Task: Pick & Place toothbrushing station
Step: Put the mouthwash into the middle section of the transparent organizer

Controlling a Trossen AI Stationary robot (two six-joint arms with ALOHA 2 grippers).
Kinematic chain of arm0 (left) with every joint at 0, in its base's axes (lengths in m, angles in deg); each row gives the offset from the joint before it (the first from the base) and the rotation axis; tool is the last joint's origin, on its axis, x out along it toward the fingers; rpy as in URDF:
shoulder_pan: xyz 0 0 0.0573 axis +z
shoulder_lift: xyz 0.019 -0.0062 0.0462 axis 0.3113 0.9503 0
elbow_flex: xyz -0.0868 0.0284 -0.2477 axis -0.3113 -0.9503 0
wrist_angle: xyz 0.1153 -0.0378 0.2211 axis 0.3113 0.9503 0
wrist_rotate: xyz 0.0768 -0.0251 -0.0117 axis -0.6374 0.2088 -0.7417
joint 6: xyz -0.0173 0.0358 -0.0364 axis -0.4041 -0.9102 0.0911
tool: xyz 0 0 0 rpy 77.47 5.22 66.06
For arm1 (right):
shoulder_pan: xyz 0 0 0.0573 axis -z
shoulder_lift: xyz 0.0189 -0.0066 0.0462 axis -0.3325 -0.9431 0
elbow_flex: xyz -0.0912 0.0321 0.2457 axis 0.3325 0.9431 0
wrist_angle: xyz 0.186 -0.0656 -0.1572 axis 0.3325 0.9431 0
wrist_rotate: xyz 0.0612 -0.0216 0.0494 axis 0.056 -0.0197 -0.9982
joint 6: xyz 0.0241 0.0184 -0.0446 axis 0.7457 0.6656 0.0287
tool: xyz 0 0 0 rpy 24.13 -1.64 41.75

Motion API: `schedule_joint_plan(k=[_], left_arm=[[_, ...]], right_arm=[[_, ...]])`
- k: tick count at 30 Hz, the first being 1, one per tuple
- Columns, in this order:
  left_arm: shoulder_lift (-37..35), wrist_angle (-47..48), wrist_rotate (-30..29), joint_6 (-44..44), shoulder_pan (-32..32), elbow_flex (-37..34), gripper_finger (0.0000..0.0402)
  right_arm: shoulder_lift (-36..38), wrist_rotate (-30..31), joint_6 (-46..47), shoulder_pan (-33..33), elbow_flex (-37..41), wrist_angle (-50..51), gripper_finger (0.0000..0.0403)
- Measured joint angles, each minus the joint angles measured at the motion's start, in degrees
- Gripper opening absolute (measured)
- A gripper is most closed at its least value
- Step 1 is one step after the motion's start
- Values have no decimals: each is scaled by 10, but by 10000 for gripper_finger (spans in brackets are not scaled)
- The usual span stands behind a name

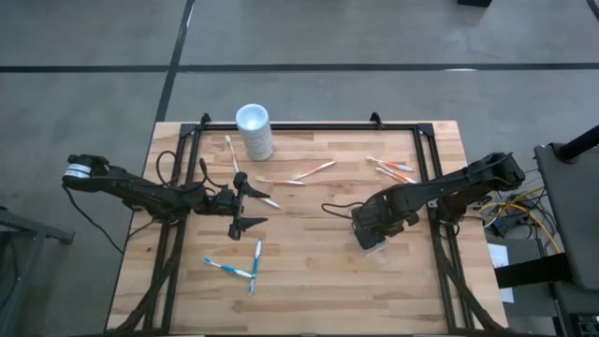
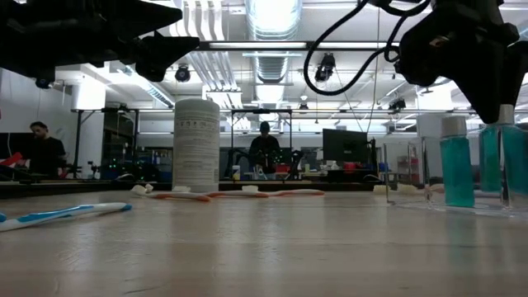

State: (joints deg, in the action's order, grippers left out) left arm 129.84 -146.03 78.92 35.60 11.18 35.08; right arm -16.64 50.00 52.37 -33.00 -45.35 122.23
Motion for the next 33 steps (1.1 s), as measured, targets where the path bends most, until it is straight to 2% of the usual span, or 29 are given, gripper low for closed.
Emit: schedule_joint_plan(k=[13, 23, 33], left_arm=[[0, 0, 0, 0, 0, 0, 319], [0, 1, 0, 0, 0, 0, 319], [0, 1, 0, 0, 0, 0, 319]], right_arm=[[-2, 0, 1, 0, 21, -59, 100], [-1, -1, 15, 0, 28, -59, 101], [-2, 3, 13, 0, 18, -60, 130]])
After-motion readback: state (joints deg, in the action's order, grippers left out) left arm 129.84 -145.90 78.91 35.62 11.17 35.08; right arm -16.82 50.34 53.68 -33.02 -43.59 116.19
